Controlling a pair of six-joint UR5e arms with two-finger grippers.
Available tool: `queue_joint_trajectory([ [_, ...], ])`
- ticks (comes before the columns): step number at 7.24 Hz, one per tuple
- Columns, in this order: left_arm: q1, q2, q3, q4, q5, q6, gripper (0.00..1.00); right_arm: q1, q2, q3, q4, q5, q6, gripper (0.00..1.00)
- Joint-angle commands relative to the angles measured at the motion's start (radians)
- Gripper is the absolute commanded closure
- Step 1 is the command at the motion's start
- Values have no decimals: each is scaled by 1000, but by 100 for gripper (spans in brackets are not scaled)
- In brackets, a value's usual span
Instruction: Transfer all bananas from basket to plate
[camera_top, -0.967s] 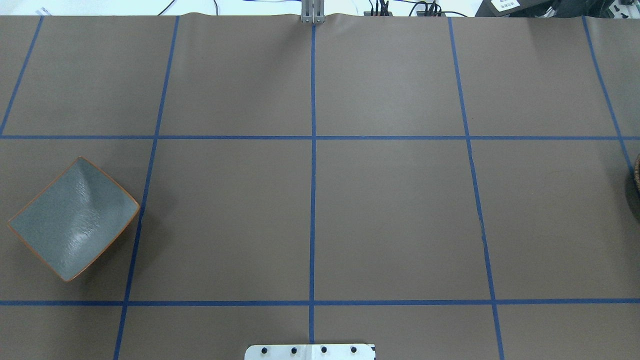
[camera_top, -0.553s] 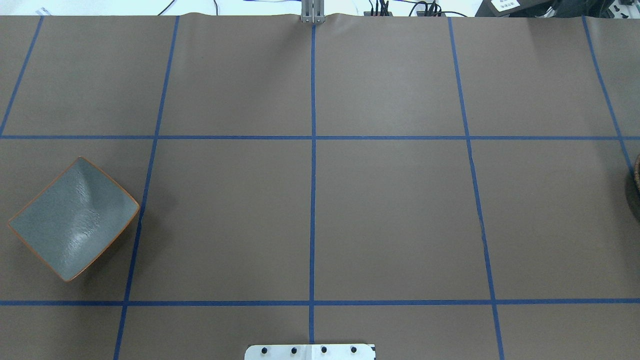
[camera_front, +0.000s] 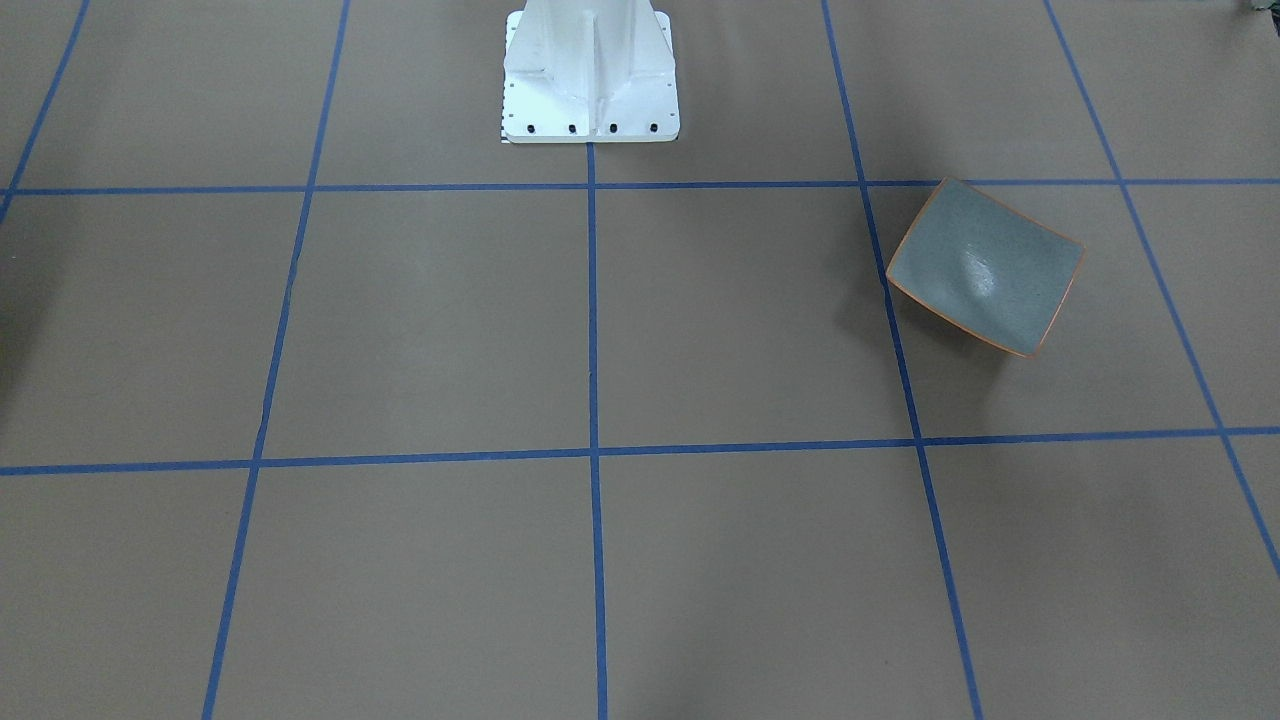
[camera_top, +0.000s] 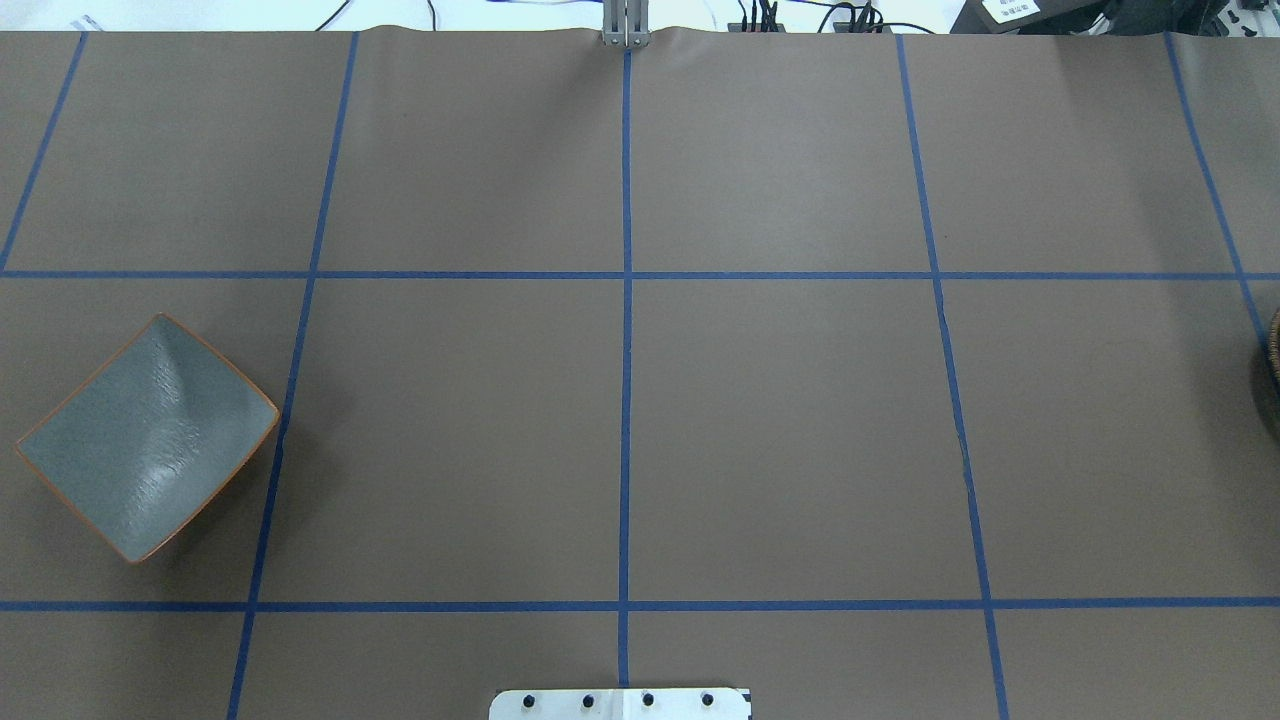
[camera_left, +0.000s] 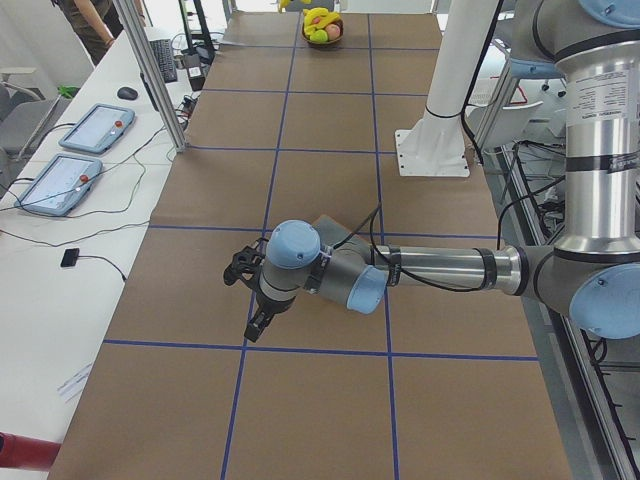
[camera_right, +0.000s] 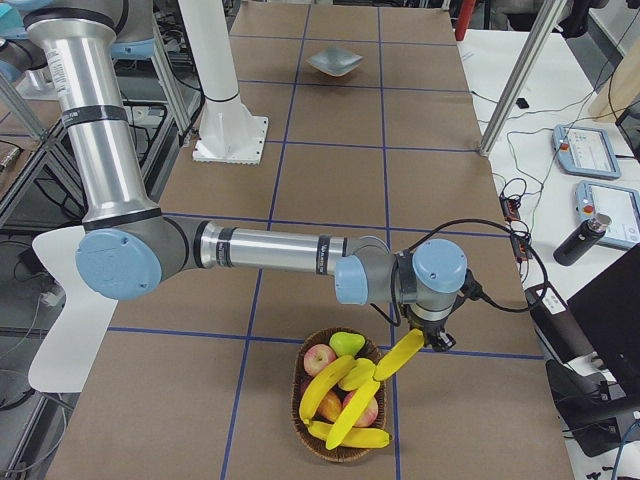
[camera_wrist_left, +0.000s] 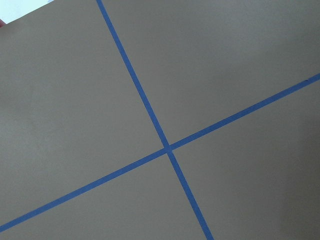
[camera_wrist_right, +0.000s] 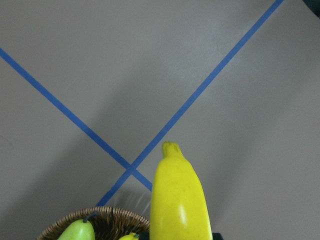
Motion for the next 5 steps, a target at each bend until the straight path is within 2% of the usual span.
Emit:
queue_joint_trajectory([
  [1,0,0,1,-9,-29,-1,0,-1,63,8,-14,12,176,100],
  [2,0,0,7,-9,-72,-1,0,-13,71,40,-14,33,287,100],
  [5,2,-11,-3,-108,-86,-6,0,-118,73,231,0,63,741,100],
])
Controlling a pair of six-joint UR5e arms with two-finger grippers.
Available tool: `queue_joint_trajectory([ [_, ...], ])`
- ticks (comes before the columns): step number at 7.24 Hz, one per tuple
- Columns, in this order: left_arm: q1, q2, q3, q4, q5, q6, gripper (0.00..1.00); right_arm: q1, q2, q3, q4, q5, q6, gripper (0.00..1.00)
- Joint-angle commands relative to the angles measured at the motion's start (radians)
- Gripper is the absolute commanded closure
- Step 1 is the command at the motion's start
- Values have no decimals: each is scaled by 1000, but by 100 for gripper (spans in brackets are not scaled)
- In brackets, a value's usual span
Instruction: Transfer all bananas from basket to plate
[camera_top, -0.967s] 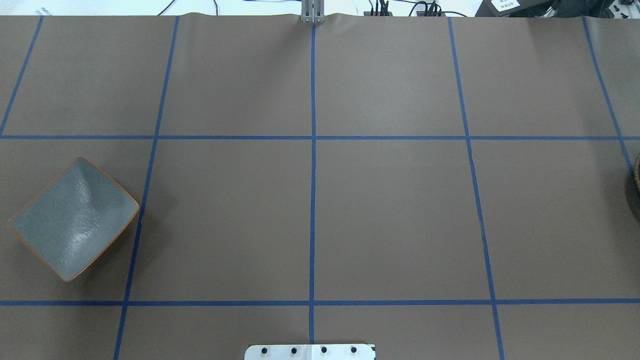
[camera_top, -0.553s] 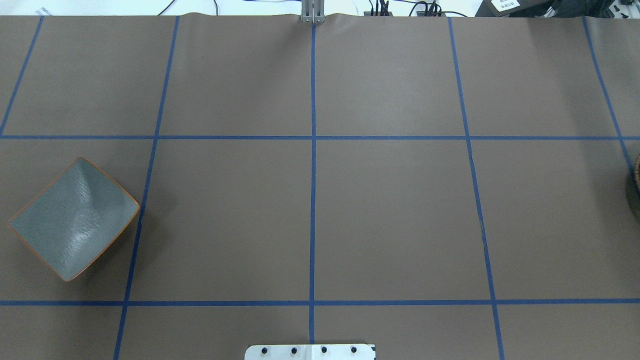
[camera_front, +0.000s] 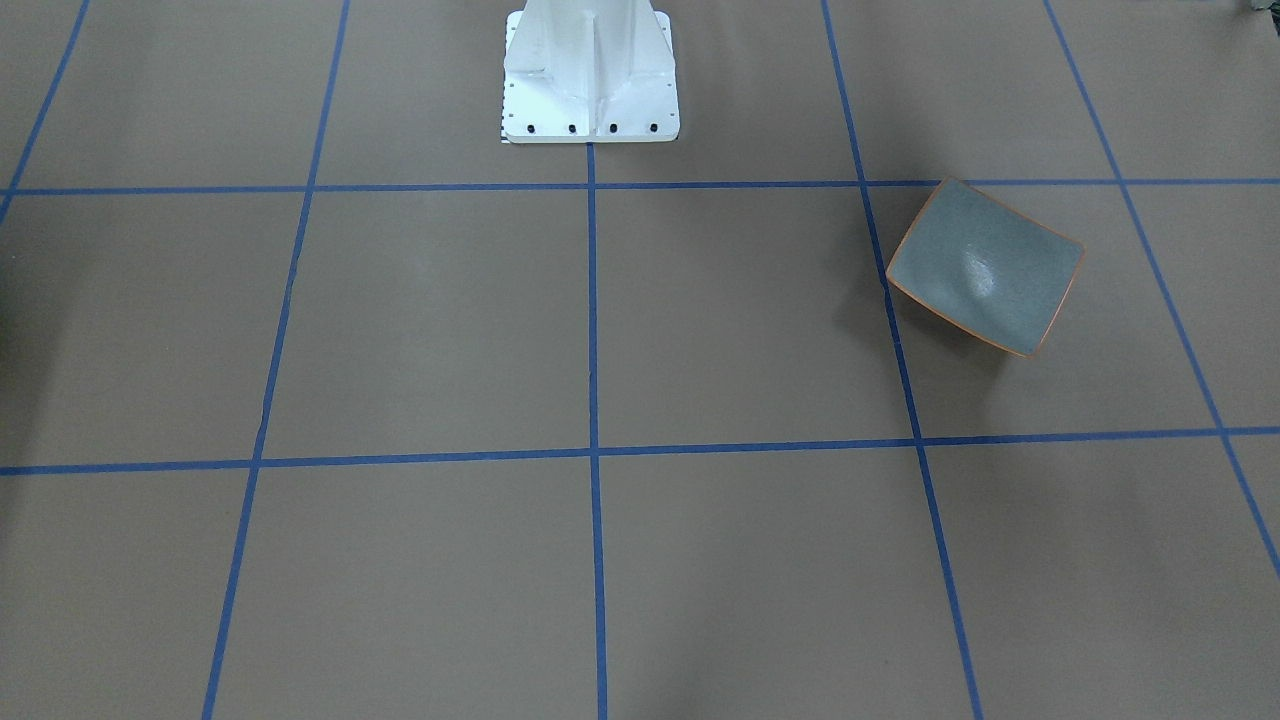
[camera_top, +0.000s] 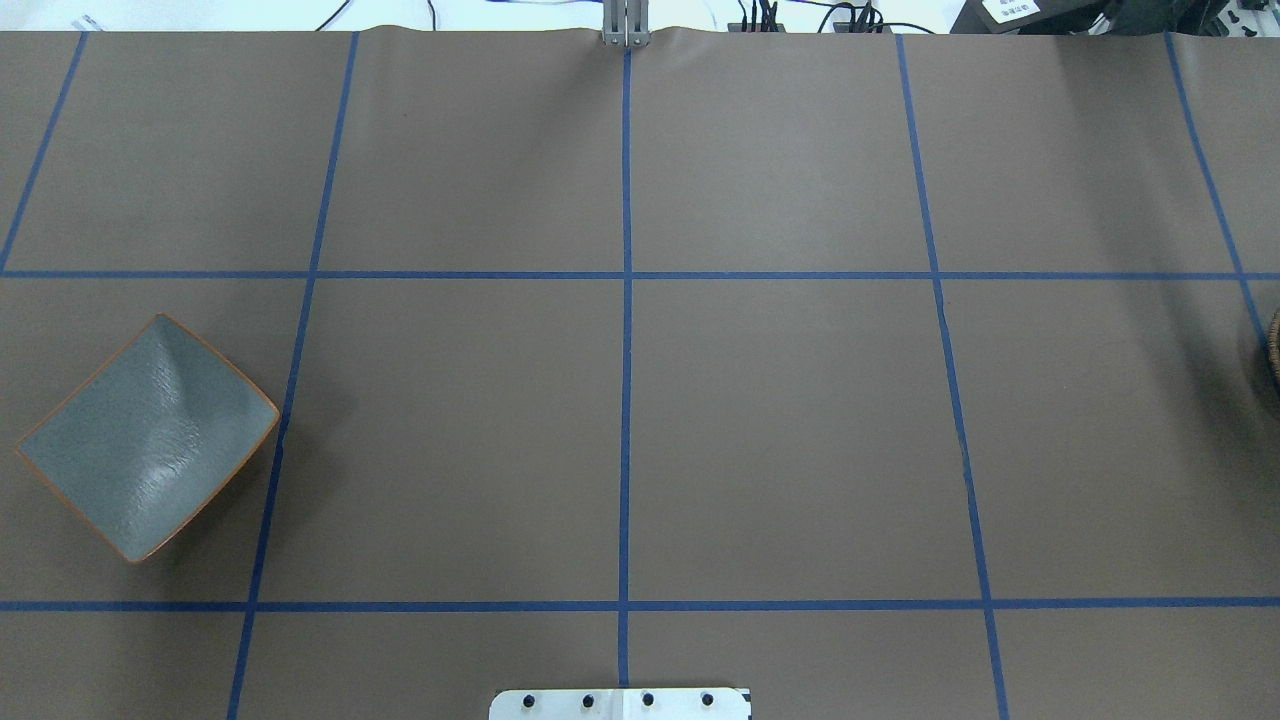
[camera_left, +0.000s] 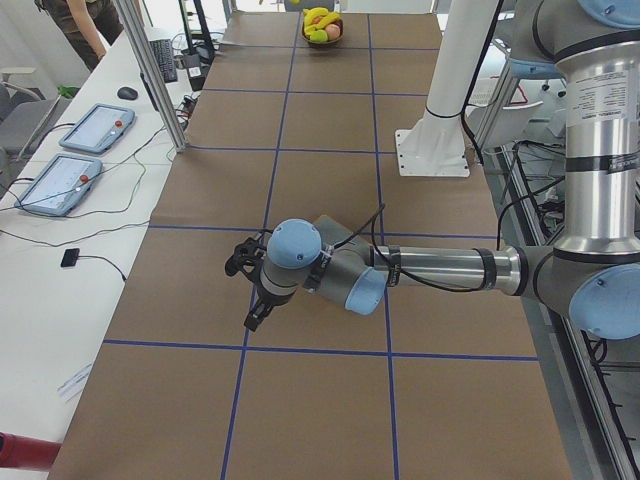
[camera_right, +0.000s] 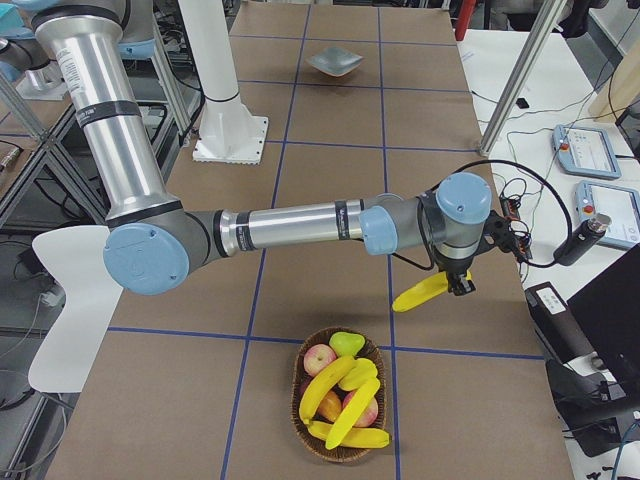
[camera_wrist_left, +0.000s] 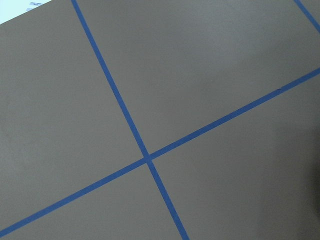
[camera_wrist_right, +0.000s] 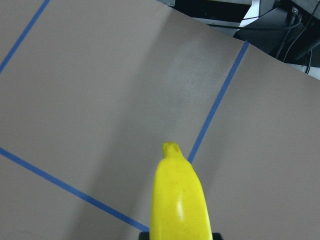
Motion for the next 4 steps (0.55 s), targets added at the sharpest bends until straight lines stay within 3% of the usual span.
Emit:
queue_joint_trajectory([
  [1,3,-19,-16,-39,-7,-1,0,-100,0,166,5,5,363,100],
  [3,7,-93,-26,-51,-34,-96,0,-218,6,312,25,-7,700,100],
  [4,32,-133,-27,-82,-109,-224,0,-252,8,334,101,-6,849,100],
])
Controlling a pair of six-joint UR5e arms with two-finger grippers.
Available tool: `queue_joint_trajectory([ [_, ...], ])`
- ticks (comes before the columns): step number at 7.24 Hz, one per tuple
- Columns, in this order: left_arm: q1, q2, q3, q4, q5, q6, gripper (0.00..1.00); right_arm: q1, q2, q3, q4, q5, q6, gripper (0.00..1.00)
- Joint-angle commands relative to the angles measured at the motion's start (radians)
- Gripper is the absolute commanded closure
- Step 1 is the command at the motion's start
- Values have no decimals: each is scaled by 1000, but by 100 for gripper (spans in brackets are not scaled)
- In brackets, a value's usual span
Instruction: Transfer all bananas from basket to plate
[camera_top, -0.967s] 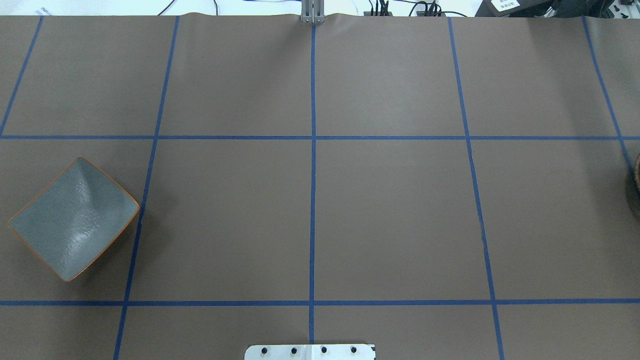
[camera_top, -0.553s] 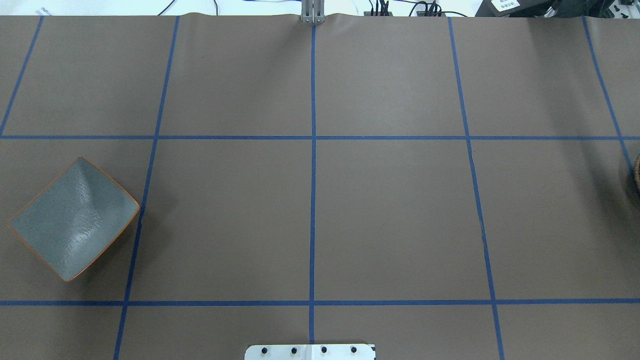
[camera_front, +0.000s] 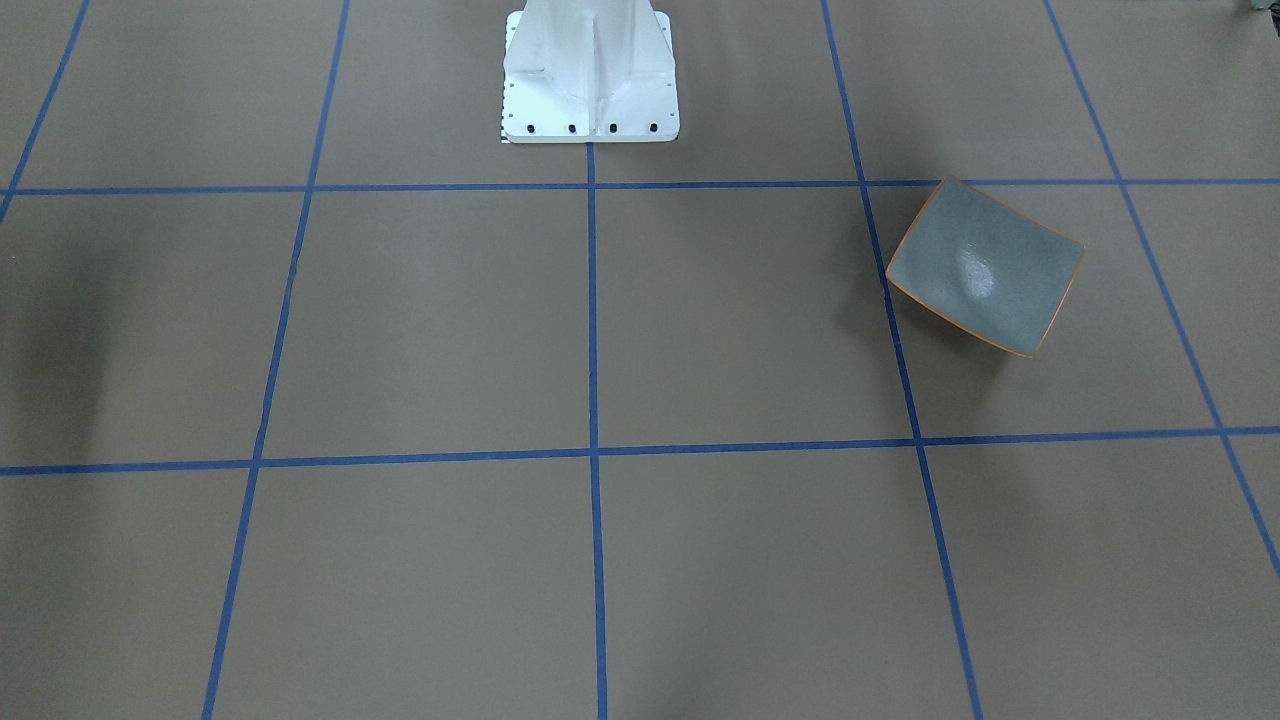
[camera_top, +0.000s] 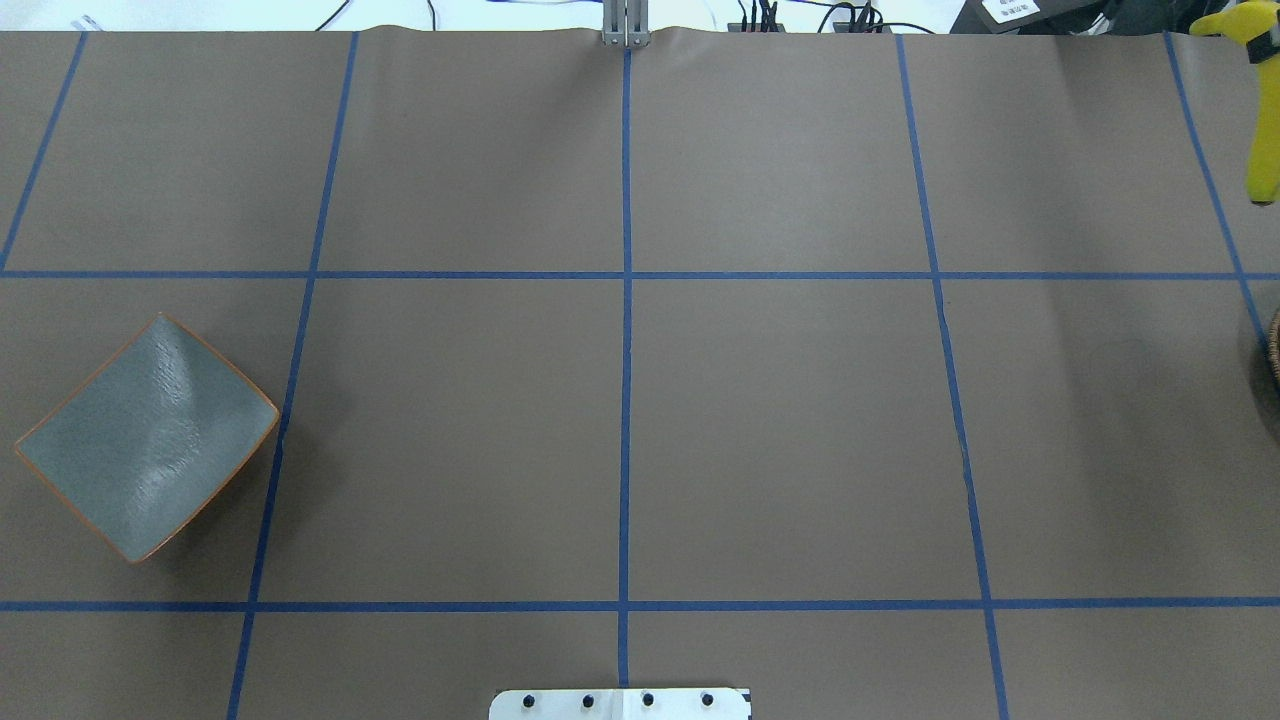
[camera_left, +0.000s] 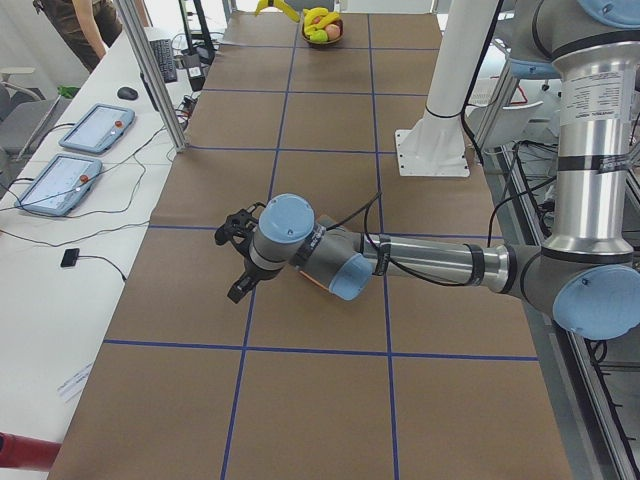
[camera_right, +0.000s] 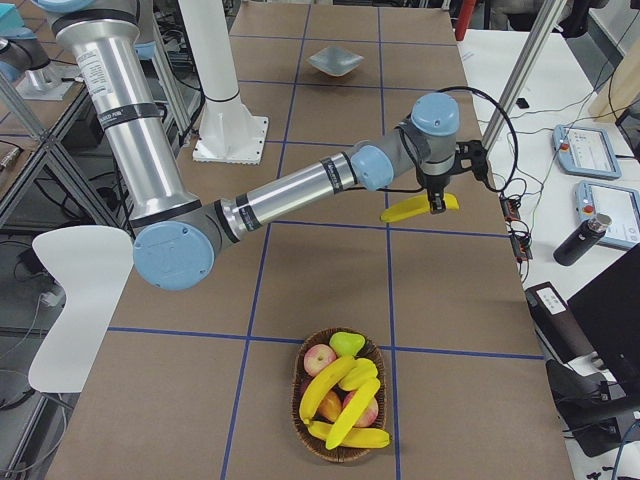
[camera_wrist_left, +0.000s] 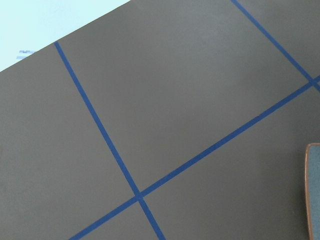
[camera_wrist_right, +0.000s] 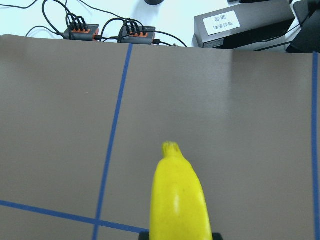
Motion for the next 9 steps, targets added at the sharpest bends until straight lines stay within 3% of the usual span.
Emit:
queue_joint_trajectory([
  [1,64,-75,-3,-126,-90,-295,0,-103,27,53,154,-7,390,100],
  [2,122,-100,-3,-263,-89,-503,0,-156,67,56,211,-34,577,100],
  [4,245,-190,-5,-460,-87,-852,0,-287,151,61,285,-170,841,100],
  [7,421,-376,-66,-490,-46,-1234,0,-426,237,76,286,-301,937,100],
  [8,525,-404,-147,-492,65,-1390,0,-453,269,77,284,-312,954,100],
  [9,657,-462,-173,-492,176,-1414,0,-467,289,79,278,-306,953,100],
])
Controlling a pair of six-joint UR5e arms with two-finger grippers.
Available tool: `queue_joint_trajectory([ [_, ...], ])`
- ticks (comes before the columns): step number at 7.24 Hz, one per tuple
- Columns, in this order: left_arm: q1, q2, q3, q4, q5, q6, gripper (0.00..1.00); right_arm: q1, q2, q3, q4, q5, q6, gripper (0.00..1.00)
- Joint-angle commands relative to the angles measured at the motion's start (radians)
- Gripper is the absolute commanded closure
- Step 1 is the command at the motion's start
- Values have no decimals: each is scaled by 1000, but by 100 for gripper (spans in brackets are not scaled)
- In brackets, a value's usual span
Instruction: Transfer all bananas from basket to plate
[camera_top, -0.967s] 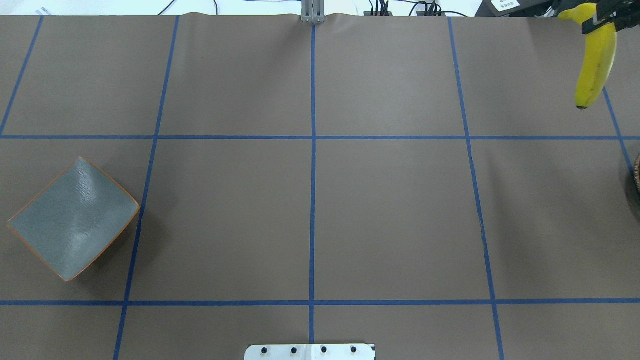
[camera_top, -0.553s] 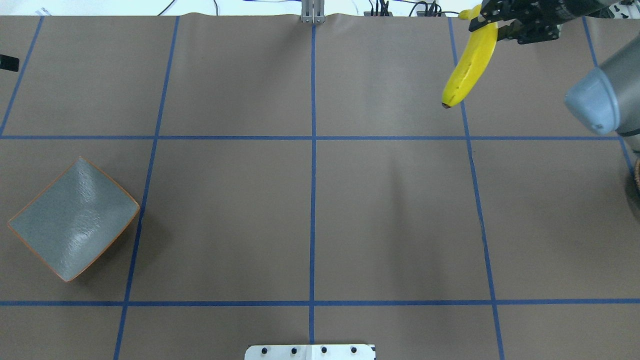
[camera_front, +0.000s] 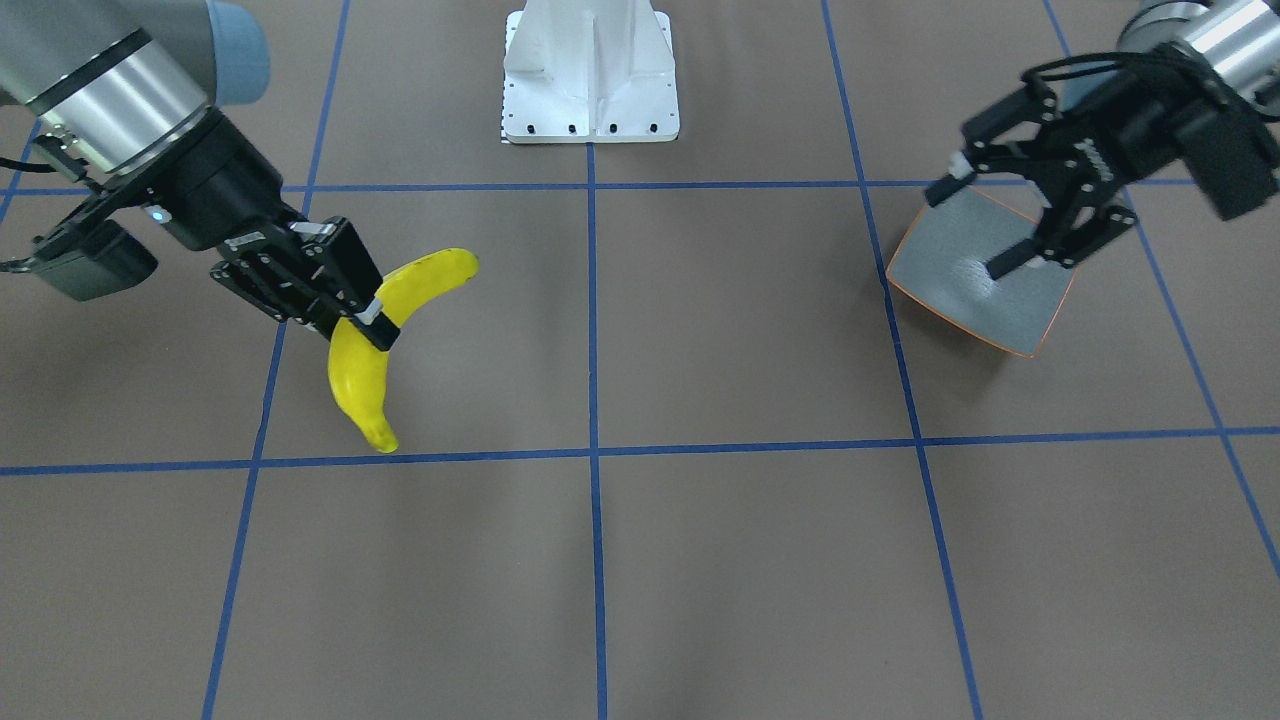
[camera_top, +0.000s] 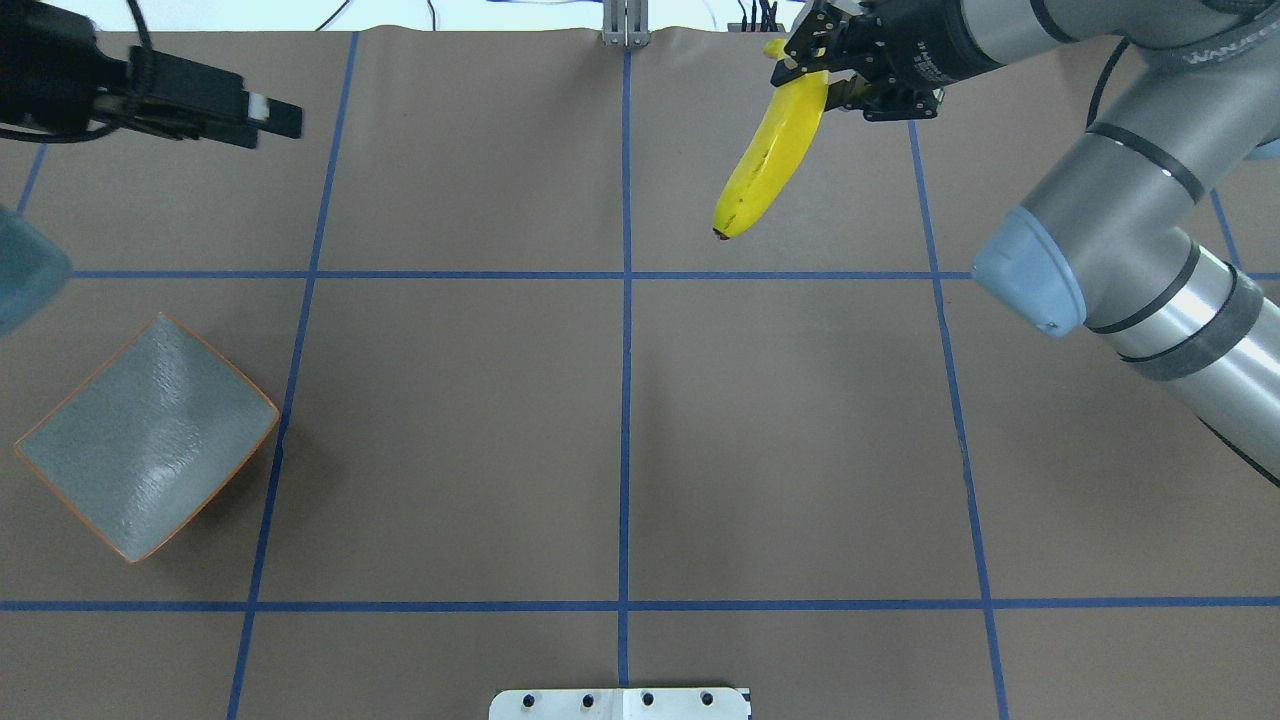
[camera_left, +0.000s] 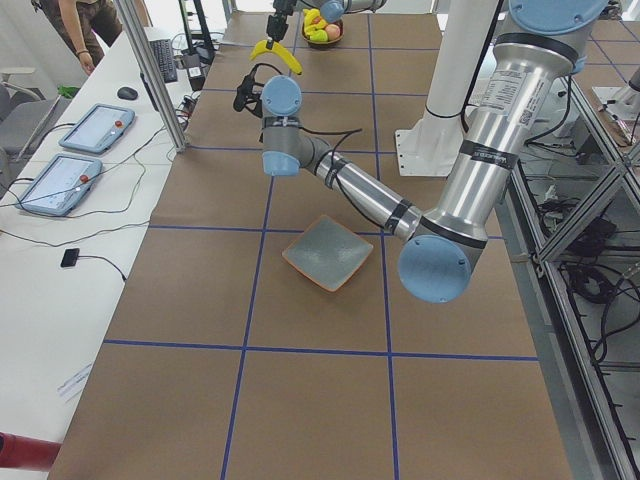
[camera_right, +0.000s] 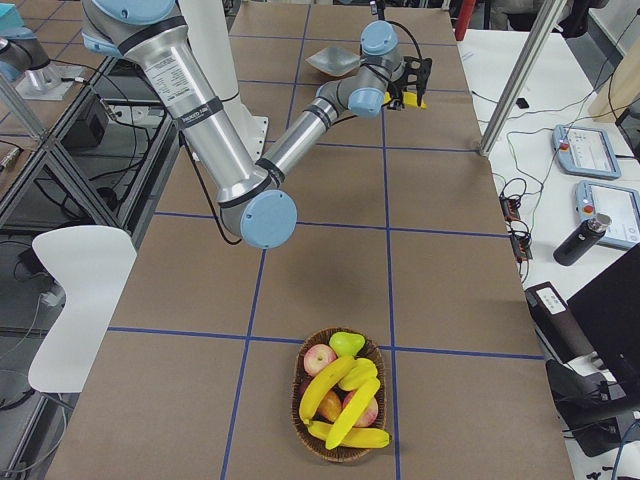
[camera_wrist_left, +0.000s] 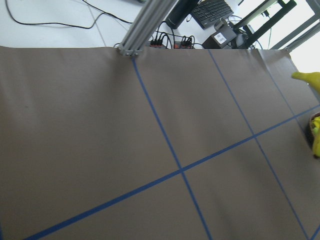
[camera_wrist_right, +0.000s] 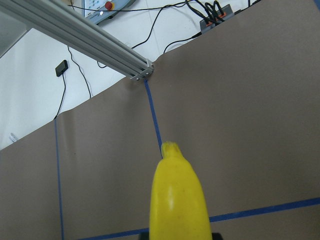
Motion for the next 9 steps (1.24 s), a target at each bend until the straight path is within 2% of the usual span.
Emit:
queue_joint_trajectory([
  [1,237,-96,-52,-1,195,-90,0,-54,35,3,-11,-4,10,100],
  [3,346,-128,-50,-1,293,-89,0,-80,72,6,-60,16,5,100],
  [5,364,-157,-47,-1,297,-89,0,-103,90,23,-70,39,5,100],
  [7,364,-162,-41,-1,298,-86,0,-137,92,67,-140,39,0,100],
  [9,364,-162,-39,0,300,-84,0,-174,90,86,-152,28,2,100],
])
